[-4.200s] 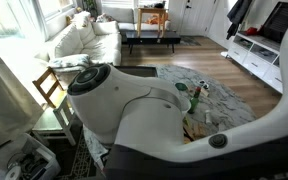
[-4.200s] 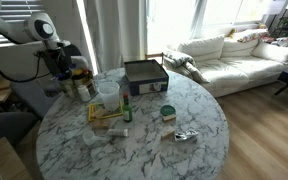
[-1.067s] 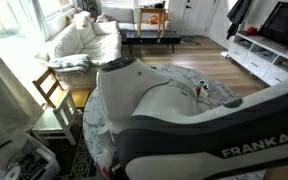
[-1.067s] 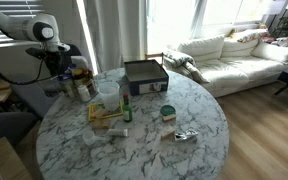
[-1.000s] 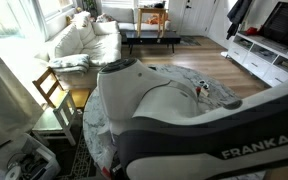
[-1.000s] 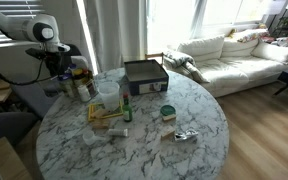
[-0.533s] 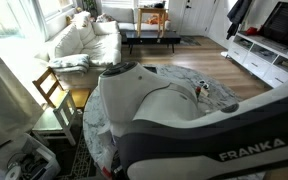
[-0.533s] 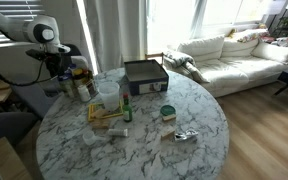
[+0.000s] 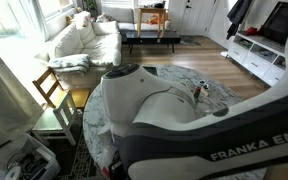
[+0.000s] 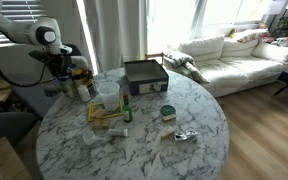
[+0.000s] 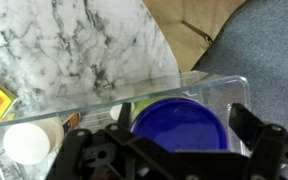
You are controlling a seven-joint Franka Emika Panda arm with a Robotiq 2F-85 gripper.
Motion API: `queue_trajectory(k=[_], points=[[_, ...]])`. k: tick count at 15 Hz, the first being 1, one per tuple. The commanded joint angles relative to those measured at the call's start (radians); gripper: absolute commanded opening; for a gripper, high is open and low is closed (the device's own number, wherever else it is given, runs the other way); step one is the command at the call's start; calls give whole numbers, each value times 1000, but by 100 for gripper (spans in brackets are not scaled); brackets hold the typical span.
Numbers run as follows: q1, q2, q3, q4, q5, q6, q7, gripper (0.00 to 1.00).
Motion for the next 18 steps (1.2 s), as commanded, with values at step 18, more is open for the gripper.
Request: queue_trajectory(k=[18], points=[[15,40,-30,-18,-46,106,13,100]])
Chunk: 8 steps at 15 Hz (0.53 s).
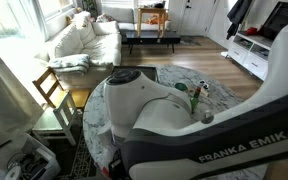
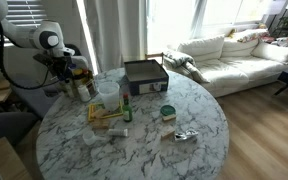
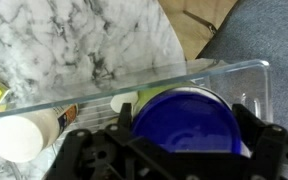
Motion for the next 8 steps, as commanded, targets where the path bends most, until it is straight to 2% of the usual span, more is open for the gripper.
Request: queue_trajectory(k=[1,2,3,4,5,8], points=[[14,5,-16,-17,-33,40,13,100],[15,6,-16,-17,-36,45,14,100],[14,6,-16,-17,-38,50,13,83],[13,5,-16,-17,-37,53,10,75],[11,2,-15,-16,-34,54,7,71],[4,-9,-9,-10,-22,39,-10,71]])
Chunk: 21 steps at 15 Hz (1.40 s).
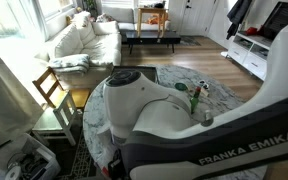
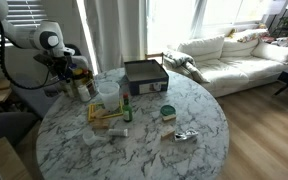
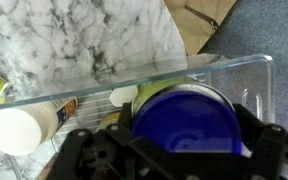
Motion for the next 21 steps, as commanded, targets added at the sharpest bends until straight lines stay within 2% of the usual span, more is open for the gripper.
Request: queue_trajectory(k=[1,9,15,21], points=[[-3,-18,-2,-8,3,13,-20,71],[-19,-88,20,3,27,-51,-97,71],[-52,-188,38,18,75,-197,-192,71],[-88,-293,33,41,92,-393,-249,71]])
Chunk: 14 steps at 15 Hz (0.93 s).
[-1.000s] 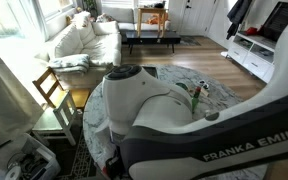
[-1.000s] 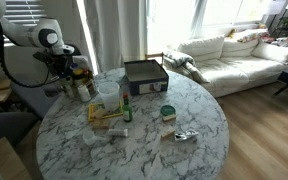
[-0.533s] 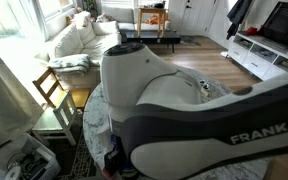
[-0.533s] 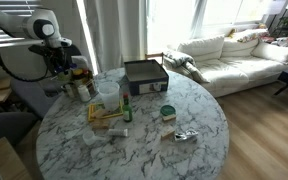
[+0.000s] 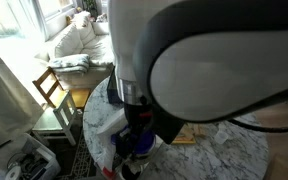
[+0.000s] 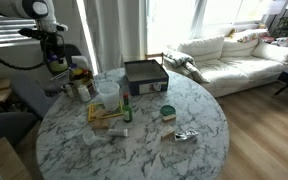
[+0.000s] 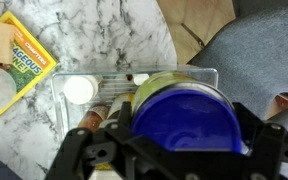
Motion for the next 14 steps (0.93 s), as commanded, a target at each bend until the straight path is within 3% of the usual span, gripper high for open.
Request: queue_trajectory(k=[1,5,6,13,14], points=[[-39,-76,7,-8,27,-111,-33,71],[-79,-143,-13,-43,9,-179,13,71],[-66,-88,5,6,2,-156,-2,96],[-88,-116,-4,-16,3,-172,1,96],[-88,-116,-4,-16,3,-172,1,71]])
